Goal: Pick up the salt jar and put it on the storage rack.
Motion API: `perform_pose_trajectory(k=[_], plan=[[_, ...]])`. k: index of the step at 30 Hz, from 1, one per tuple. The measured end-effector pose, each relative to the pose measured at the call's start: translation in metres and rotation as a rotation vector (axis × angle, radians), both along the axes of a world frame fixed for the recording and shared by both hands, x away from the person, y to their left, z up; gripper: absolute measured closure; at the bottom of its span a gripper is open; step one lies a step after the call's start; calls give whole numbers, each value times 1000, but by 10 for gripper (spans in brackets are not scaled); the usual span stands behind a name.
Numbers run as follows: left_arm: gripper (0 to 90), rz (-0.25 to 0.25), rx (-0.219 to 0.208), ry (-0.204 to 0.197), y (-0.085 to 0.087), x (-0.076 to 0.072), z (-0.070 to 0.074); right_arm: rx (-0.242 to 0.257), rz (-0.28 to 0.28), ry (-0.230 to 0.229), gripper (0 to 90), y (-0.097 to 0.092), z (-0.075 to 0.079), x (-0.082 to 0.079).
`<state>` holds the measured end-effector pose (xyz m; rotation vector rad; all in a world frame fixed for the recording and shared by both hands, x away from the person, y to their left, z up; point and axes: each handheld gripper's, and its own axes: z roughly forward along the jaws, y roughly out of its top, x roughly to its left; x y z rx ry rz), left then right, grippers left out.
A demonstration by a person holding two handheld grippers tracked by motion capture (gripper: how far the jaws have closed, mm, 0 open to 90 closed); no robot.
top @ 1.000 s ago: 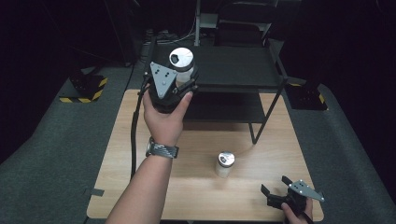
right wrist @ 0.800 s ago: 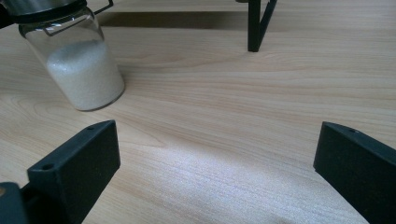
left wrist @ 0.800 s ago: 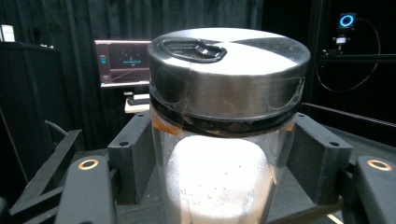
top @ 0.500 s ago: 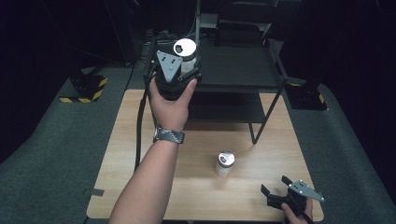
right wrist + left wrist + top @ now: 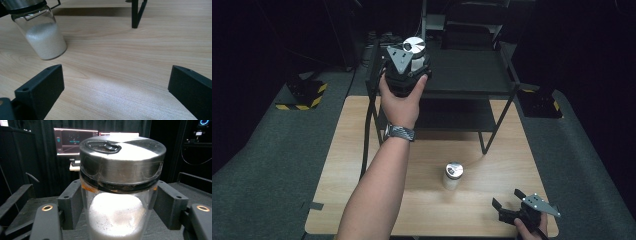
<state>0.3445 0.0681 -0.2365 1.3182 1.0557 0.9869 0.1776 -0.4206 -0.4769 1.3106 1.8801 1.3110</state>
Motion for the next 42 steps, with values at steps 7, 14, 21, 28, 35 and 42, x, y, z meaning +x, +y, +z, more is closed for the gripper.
perform_pose_trajectory(k=[7,14,21,28,35,42], plan=[[315,1,16,12,-6,7,2,0,3,-2,1,-1,0,-1],[313,-19,22,12,-4,14,0,2,2,-1,1,-1,0,-1],[310,-21,17,11,-5,19,-4,13,-4,1,1,-2,-1,-1],[308,-24,15,5,-4,18,-6,6,-2,-1,1,-1,-1,-1],[174,-33,-26,2,1,13,-9,6,-1,-6,1,-1,-1,-2],[5,-80,-21,-52,7,-2,-12,0,0,-3,1,-1,0,-2]])
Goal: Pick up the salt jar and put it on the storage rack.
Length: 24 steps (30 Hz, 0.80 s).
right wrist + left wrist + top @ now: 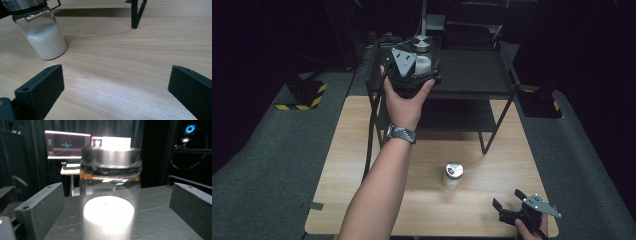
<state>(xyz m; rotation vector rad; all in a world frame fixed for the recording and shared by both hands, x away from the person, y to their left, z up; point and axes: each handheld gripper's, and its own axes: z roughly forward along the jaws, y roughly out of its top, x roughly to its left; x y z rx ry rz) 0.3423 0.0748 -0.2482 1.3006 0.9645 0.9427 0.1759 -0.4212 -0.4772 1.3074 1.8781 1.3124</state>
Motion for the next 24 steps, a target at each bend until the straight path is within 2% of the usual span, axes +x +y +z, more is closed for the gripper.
perform_pose_trajectory(k=[2,7,16,22,24], plan=[[5,4,11,-6,1,-6,1,-3,2,0,1,0,0,0],[5,-8,9,-18,14,-22,2,-5,8,4,1,0,1,1],[5,-10,18,-38,38,-55,-6,-9,20,6,1,-1,1,3],[5,-12,18,-53,51,-76,-20,-13,24,4,1,0,1,3],[5,-12,8,-44,54,-82,-27,-17,28,5,1,0,2,3]])
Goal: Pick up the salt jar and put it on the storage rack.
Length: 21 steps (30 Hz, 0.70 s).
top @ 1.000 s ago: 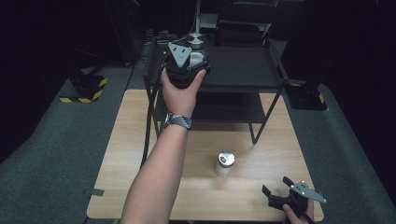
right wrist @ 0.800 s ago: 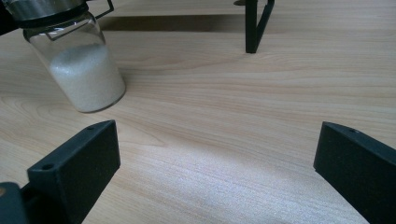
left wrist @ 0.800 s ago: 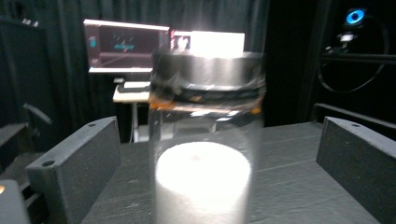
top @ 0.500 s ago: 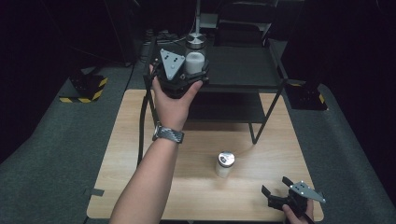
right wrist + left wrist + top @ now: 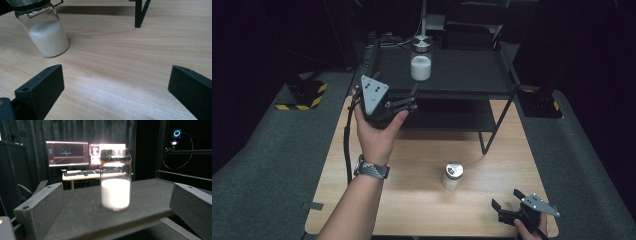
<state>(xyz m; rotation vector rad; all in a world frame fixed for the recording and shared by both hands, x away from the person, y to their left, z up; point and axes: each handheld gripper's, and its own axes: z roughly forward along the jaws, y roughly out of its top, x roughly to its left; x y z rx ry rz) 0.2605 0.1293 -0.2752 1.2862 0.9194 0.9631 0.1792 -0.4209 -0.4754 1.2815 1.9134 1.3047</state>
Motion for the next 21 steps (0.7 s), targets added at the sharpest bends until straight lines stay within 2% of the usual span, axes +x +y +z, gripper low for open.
perform_pose_trajectory(k=[11,21], plan=[[5,11,-4,-7,23,-33,-50,-2,-2,0,1,0,0,0],[5,-32,-11,10,37,-61,-96,-8,2,-1,1,1,0,0]])
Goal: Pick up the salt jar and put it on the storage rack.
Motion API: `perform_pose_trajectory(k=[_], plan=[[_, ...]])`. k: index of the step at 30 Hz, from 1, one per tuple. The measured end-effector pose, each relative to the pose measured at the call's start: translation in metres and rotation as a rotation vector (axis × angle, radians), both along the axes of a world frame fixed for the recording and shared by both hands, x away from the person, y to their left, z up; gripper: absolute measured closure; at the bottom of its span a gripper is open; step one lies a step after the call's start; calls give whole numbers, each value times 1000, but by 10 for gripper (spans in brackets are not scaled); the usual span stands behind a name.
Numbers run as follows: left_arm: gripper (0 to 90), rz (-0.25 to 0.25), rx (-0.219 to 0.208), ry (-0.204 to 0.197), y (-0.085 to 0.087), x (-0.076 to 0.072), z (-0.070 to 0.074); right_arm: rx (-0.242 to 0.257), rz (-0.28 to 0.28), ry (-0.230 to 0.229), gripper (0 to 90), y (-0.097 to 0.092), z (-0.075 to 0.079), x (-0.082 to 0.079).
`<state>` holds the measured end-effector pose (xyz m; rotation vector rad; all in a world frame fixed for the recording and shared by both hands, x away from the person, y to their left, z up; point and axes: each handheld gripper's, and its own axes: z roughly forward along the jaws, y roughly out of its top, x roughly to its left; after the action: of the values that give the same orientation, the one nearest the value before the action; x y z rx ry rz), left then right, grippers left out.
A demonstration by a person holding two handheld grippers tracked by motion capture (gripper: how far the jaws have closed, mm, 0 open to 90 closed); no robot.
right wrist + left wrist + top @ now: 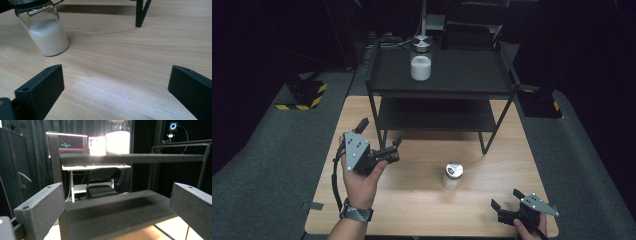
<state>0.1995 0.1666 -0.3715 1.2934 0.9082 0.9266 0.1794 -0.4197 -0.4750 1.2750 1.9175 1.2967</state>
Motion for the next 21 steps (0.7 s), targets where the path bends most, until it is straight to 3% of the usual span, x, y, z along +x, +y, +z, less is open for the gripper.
perform_pose_trajectory(k=[8,21], plan=[[5,-10,-8,33,8,-13,-35,-2,0,-3,2,0,0,-1],[5,-2,32,153,17,-32,-84,-5,1,-6,1,1,0,-1]])
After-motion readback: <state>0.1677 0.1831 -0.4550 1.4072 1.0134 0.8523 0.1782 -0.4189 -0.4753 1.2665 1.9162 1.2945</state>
